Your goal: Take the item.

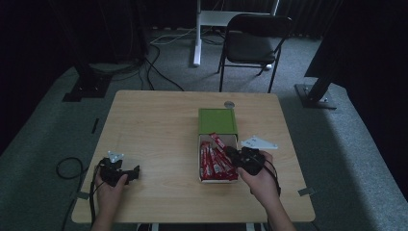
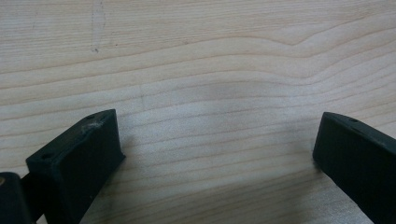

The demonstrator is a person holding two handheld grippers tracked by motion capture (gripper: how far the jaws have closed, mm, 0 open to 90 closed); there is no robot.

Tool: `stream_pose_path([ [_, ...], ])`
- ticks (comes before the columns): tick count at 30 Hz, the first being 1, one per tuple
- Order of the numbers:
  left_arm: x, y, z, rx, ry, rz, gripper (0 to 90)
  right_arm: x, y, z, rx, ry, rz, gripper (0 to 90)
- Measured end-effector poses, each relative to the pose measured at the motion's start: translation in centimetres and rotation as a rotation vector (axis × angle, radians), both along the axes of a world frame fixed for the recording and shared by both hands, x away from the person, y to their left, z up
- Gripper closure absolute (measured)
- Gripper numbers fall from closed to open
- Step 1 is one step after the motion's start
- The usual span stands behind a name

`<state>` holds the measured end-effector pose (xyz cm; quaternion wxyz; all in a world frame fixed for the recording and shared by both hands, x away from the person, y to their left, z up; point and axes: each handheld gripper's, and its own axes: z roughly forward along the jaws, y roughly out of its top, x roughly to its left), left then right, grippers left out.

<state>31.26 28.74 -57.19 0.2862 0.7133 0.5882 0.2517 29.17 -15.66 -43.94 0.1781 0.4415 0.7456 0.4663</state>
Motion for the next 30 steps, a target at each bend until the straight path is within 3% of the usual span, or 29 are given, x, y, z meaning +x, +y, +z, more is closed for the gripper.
stream_pose_path([
  [13, 0.0, 0.0, 0.0, 0.0, 0.0, 0.0, 1.9, 0.4, -2.9, 1.3, 0.033, -0.039, -0.079, 83.8],
  [30, 0.0, 0.0, 0.0, 0.0, 0.0, 0.0, 1.9, 1.1, -7.7, 1.0, 0.028, -0.086, -0.23, 83.7],
])
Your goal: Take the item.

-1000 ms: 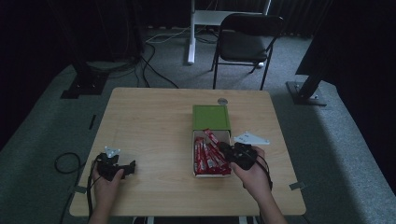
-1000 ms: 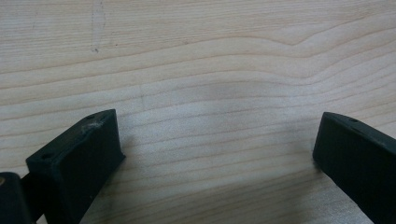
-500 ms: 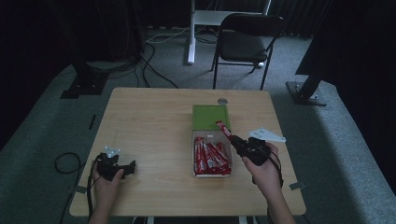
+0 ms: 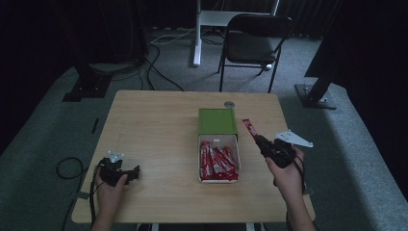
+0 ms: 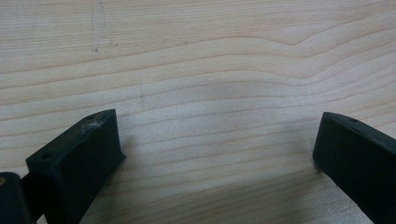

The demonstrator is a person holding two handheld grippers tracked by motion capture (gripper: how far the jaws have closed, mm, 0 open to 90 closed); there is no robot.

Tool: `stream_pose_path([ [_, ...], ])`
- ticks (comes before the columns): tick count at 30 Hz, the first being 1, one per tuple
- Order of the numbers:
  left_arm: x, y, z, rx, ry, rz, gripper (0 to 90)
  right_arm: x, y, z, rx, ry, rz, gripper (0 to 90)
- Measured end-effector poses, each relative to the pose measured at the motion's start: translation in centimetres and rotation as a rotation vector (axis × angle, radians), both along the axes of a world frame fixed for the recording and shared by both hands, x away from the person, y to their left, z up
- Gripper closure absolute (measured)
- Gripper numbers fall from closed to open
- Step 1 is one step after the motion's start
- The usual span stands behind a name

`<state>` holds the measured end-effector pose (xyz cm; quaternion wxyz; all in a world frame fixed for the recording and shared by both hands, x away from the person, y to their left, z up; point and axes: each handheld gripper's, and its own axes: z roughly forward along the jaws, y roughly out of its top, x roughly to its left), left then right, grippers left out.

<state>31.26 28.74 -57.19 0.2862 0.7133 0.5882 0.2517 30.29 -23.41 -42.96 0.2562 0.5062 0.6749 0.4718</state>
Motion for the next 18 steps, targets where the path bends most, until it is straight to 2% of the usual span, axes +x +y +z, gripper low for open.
stream_pose_path([
  [18, 0.0, 0.0, 0.0, 0.0, 0.0, 0.0, 1.9, 0.1, -4.5, -2.7, -0.012, 0.002, -0.147, 83.7],
])
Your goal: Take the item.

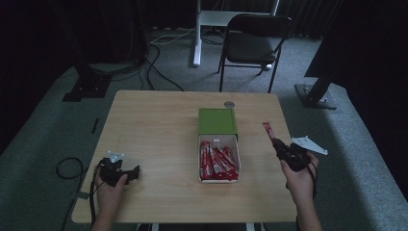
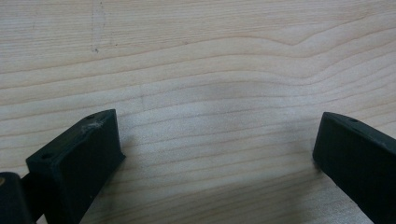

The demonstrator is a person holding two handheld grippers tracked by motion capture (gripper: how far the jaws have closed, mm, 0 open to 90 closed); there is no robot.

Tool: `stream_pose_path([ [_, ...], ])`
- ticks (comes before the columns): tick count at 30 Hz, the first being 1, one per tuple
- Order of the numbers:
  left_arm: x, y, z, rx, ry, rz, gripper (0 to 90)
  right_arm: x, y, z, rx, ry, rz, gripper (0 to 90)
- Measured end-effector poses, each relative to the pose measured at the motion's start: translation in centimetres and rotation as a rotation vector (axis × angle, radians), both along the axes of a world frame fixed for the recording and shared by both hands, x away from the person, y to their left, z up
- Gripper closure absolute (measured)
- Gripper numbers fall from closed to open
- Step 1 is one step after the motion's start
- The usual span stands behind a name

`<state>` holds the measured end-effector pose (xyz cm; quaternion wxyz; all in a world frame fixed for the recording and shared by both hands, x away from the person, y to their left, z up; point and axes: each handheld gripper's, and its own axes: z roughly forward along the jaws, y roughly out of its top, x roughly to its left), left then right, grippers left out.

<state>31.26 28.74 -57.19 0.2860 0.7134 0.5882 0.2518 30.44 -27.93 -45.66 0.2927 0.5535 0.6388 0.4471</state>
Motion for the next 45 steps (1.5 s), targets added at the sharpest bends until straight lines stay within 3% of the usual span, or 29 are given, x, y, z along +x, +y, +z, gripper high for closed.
stream_pose_path([
  [12, 0.0, 0.0, 0.0, 0.0, 0.0, 0.0, 1.9, 0.3, -2.9, -3.1, -0.027, 0.026, -0.107, 83.6],
  [23, 0.0, 0.0, 0.0, 0.0, 0.0, 0.0, 1.9, 0.7, -4.9, -6.3, -0.03, 0.092, -0.193, 83.7],
  [36, 0.0, 0.0, 0.0, 0.0, 0.0, 0.0, 1.8, 1.0, -6.2, -9.9, -0.039, 0.177, -0.244, 83.6],
  [45, 0.0, 0.0, 0.0, 0.0, 0.0, 0.0, 1.8, 1.1, -5.8, -11.7, -0.067, 0.241, -0.222, 83.1],
])
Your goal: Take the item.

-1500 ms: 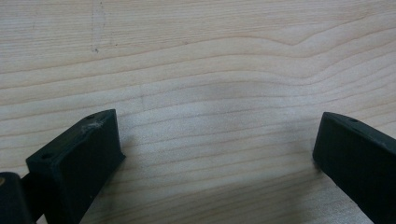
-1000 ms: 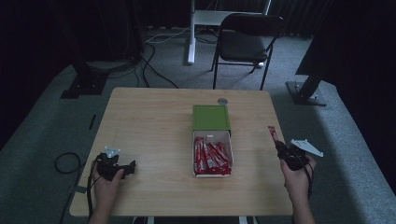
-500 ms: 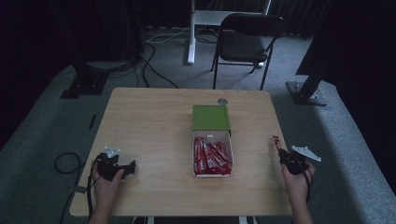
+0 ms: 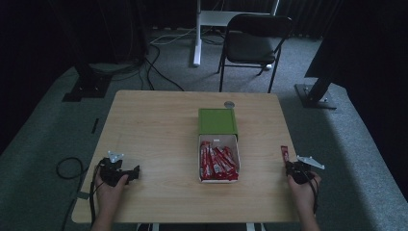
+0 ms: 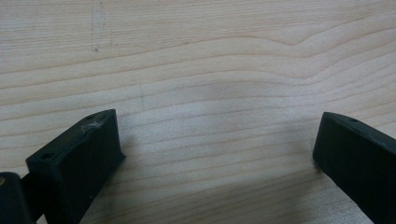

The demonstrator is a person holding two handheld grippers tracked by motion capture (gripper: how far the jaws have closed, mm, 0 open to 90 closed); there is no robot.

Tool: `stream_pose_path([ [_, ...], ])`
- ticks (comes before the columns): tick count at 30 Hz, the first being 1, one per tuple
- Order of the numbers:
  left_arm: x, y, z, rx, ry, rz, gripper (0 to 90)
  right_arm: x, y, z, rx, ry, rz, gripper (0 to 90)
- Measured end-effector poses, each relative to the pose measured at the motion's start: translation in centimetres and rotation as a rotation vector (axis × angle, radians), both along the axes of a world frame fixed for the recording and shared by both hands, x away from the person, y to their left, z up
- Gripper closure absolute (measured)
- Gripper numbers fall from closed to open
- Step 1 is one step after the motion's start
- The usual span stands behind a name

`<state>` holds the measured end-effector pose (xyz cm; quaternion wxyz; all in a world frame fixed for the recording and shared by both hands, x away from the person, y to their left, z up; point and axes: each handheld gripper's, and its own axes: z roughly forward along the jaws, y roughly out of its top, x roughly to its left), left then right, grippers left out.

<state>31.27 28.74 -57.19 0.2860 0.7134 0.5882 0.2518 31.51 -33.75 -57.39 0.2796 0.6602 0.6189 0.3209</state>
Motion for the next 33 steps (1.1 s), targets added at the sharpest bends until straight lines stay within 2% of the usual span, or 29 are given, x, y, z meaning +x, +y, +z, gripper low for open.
stream_pose_path([
  [4, 0.0, 0.0, 0.0, 0.0, 0.0, -0.001, 1.9, 0.1, 0.1, 0.1, -0.007, 0.002, 0.003, 81.9],
  [8, 0.0, -0.2, 0.0, 0.002, 0.001, -0.017, 1.9, 0.0, -0.1, -0.3, 0.004, 0.012, 0.019, 75.7],
  [10, 0.0, -0.2, 0.0, 0.0, -0.002, -0.022, 1.9, 0.0, -0.3, -0.2, 0.014, 0.008, 0.024, 69.5],
  [13, -0.1, -0.3, 0.0, 0.003, 0.001, -0.031, 1.9, -0.2, -0.6, 0.2, 0.034, -0.017, 0.024, 52.8],
  [15, -0.1, -0.3, 0.0, 0.002, 0.002, -0.031, 1.9, -0.3, -0.8, 0.6, 0.017, -0.029, 0.034, 43.6],
  [18, -0.1, -0.3, 0.0, 0.003, 0.001, -0.031, 1.9, -0.5, -1.0, 1.0, 0.031, -0.03, 0.04, 34.7],
  [20, -0.1, -0.3, 0.0, 0.002, 0.002, -0.031, 1.9, -0.6, -1.0, 1.2, 0.025, -0.03, 0.047, 24.4],
  [23, -0.1, -0.3, 0.0, 0.003, -0.001, -0.043, 1.9, -0.7, -0.8, 1.5, 0.041, -0.037, 0.075, 21.6],
  [26, -0.2, -0.4, 0.0, 0.005, 0.001, -0.061, 1.9, -0.8, -0.4, 1.8, 0.013, -0.046, 0.12, 17.9],
  [28, -0.4, -0.6, 0.0, 0.004, 0.002, -0.077, 1.9, -0.8, 0.0, 2.0, 0.025, -0.057, 0.132, 15.4],
  [33, -0.5, -0.7, 0.0, 0.005, 0.003, -0.074, 1.9, -0.7, 0.6, 2.5, 0.025, -0.07, 0.157, 13.2],
])
